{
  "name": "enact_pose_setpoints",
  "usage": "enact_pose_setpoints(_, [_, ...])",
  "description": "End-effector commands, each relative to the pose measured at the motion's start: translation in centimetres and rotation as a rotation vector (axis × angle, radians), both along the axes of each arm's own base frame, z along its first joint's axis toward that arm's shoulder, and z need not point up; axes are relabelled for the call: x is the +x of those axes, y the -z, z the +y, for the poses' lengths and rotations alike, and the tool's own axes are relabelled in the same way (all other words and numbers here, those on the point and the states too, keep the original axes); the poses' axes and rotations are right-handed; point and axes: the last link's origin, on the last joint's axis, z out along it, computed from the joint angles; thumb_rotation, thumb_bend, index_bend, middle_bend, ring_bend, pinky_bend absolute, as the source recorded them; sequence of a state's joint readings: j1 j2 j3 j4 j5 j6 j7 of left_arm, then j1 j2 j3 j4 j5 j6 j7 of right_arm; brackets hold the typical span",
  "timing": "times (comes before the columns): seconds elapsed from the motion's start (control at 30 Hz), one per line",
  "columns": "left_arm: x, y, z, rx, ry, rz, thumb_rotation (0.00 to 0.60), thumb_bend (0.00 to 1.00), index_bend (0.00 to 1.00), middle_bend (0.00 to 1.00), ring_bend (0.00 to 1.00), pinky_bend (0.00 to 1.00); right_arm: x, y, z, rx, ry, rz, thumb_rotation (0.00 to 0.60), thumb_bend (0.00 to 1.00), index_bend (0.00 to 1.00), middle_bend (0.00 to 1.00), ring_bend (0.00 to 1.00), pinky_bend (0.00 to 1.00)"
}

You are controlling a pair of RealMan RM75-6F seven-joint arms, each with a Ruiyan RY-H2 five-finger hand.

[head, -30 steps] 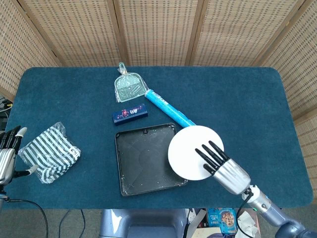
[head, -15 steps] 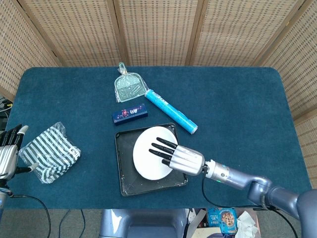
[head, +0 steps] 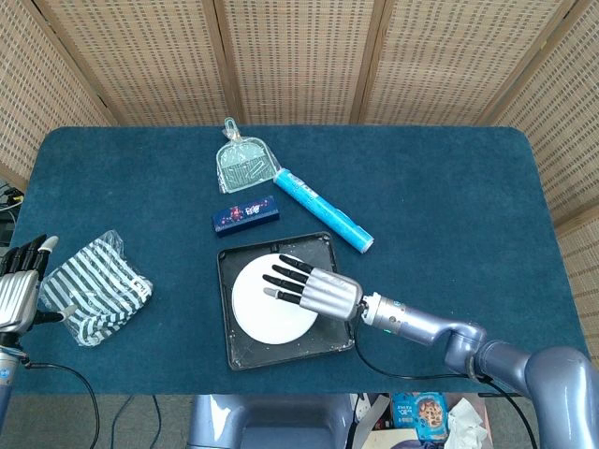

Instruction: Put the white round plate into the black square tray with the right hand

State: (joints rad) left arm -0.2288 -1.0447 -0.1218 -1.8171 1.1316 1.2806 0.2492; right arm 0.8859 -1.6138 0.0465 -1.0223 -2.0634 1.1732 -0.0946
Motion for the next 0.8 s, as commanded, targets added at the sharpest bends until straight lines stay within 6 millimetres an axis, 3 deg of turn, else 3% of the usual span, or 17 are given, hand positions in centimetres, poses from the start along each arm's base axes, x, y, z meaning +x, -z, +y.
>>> enact_pose_setpoints(0.03, [0.0,0.0,0.0,0.000,0.001,-0.006,0.600,0.00,0.00,0.00,0.00,0.00,-1.2,-2.5,0.3,-0.089,0.048,-0.020,0.600,0.00,0.00,0.00,0.00,0.00])
enact_pose_setpoints(0.17, [0.2,0.0,-0.1,-0.002,0.011,-0.005,0.600,0.00,0.00,0.00,0.00,0.00,-3.4,-5.5,1.1,-0.165,0.162,-0.074,0.600,0.00,0.00,0.00,0.00,0.00])
enact_pose_setpoints(0.2, [0.3,0.0,-0.2,-0.003,0.020,-0.005,0.600,0.00,0.00,0.00,0.00,0.00,-4.8,-7.0,1.9,-0.209,0.223,-0.092,0.600,0.00,0.00,0.00,0.00,0.00])
enact_pose_setpoints(0.37, [0.6,0.3,-0.8,-0.004,0.052,-0.004,0.600,0.00,0.00,0.00,0.00,0.00,-9.9,-10.8,5.0,-0.332,0.452,-0.151,0.600,0.00,0.00,0.00,0.00,0.00])
enact_pose_setpoints(0.6, [0.9,0.8,-1.8,-0.008,0.097,-0.026,0.600,0.00,0.00,0.00,0.00,0.00,-15.7,-12.8,10.8,-0.402,0.784,-0.336,0.600,0.00,0.00,0.00,0.00,0.00])
enact_pose_setpoints(0.8, [1.1,1.5,-2.9,0.004,0.145,-0.012,0.600,0.00,0.00,0.00,0.00,0.00,-17.5,-13.8,14.0,-0.499,0.885,-0.430,0.600,0.00,0.00,0.00,0.00,0.00])
